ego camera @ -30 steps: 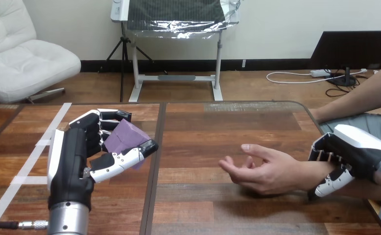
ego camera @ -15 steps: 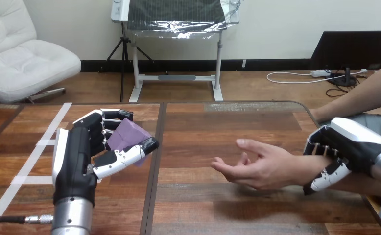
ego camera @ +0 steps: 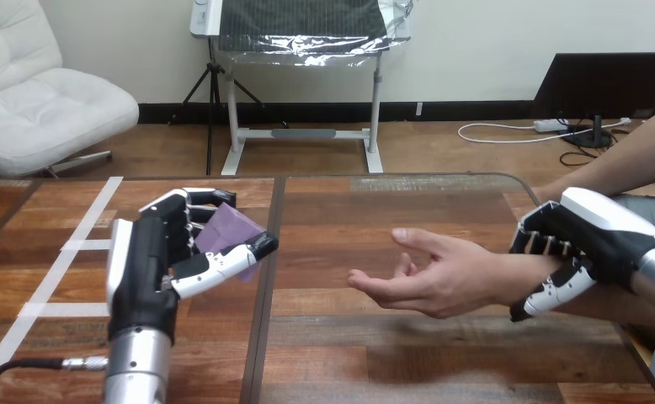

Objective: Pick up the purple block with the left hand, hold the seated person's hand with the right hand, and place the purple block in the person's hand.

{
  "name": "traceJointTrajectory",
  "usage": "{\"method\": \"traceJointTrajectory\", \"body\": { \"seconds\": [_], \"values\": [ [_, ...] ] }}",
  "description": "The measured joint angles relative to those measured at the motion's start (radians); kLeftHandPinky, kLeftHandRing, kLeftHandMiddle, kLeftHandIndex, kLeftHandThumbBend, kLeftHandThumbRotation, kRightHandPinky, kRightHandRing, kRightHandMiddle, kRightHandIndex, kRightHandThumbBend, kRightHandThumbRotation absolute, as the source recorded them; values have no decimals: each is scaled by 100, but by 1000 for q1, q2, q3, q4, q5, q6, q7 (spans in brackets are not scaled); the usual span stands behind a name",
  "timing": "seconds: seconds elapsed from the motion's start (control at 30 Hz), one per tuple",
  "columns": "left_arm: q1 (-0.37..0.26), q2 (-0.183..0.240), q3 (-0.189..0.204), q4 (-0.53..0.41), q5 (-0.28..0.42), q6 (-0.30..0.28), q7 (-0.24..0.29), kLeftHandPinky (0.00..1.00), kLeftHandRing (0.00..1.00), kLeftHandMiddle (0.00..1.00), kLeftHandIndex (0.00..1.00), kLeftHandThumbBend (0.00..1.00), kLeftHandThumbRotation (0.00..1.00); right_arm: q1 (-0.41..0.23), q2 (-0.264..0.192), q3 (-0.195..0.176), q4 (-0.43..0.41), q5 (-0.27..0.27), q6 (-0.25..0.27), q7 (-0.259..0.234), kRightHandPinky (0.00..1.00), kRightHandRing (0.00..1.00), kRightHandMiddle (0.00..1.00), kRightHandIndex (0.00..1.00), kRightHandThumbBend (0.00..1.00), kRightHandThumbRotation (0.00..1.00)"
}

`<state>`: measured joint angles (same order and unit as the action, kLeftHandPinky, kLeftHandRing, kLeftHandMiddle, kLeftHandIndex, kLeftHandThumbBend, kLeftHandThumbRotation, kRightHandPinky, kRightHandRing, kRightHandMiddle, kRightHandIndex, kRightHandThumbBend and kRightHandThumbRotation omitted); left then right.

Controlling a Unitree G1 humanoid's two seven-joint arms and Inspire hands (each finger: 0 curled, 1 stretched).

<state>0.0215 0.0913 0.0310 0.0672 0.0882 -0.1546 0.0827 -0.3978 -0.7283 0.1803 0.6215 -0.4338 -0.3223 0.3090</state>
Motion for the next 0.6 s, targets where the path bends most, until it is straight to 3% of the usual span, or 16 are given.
{"method": "traceJointTrajectory", "body": {
  "seconds": [0.6],
  "values": [
    [-132,-5,-4,235,0,-41,0,32,36,42,46,69,0,9,5,-13,-78,39,13,27,36,42,48,49,95,0]
  ]
}}
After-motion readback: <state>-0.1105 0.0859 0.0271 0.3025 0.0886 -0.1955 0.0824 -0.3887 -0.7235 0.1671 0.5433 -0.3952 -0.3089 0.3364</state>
